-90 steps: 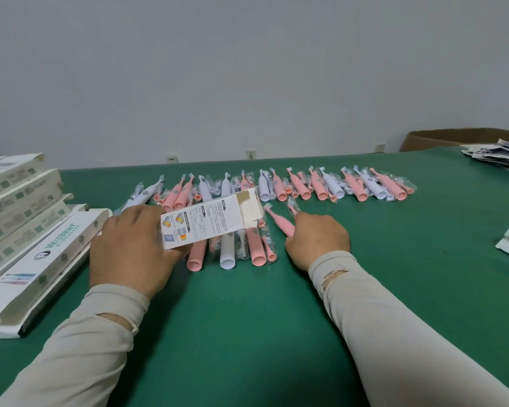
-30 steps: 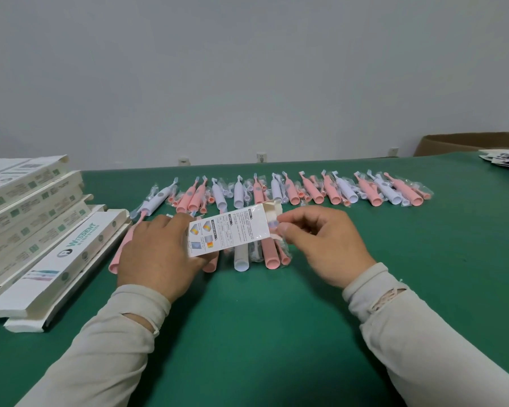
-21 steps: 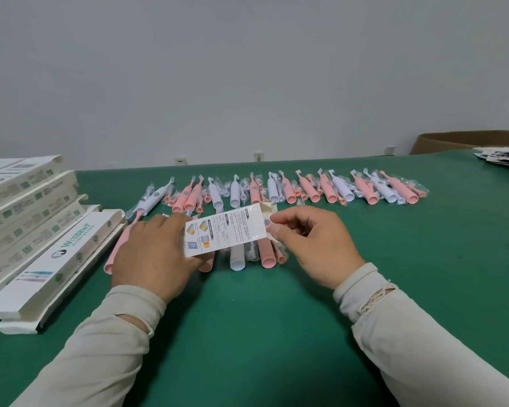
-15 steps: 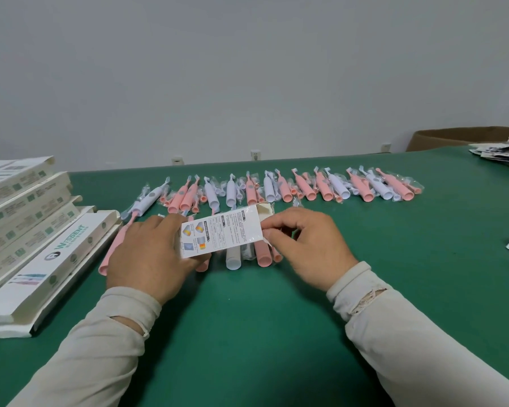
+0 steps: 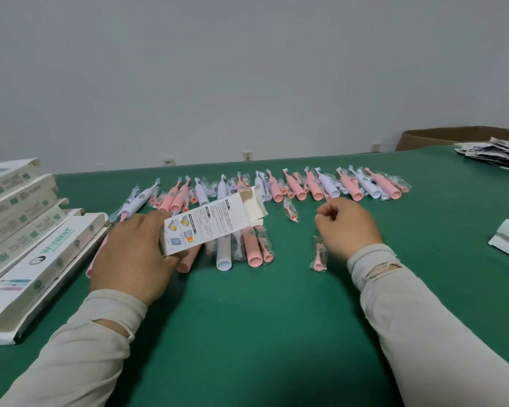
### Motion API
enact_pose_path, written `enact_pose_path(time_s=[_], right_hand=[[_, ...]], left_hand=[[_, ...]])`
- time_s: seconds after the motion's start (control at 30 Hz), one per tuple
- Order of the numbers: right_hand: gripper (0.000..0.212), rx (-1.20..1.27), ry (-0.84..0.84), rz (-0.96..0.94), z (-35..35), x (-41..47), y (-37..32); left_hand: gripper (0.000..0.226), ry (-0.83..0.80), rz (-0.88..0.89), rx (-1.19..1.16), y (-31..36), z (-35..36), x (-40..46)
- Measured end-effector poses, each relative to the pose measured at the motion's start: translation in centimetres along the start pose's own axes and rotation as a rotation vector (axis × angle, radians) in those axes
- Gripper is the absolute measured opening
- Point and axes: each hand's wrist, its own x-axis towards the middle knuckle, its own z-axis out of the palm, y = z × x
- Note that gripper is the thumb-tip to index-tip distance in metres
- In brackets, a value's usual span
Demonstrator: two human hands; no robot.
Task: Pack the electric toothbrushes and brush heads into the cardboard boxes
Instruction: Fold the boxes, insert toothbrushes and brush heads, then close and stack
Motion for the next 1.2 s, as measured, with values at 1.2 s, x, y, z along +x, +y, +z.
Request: enact_pose_path(time_s=[1.2], right_hand=[[0.021,0.941,0.335,-0.348,1.4,-3.9,-4.5]], left_hand=[[0.061,-0.01,0.051,-0.023,1.4,-0.4,-0.6]])
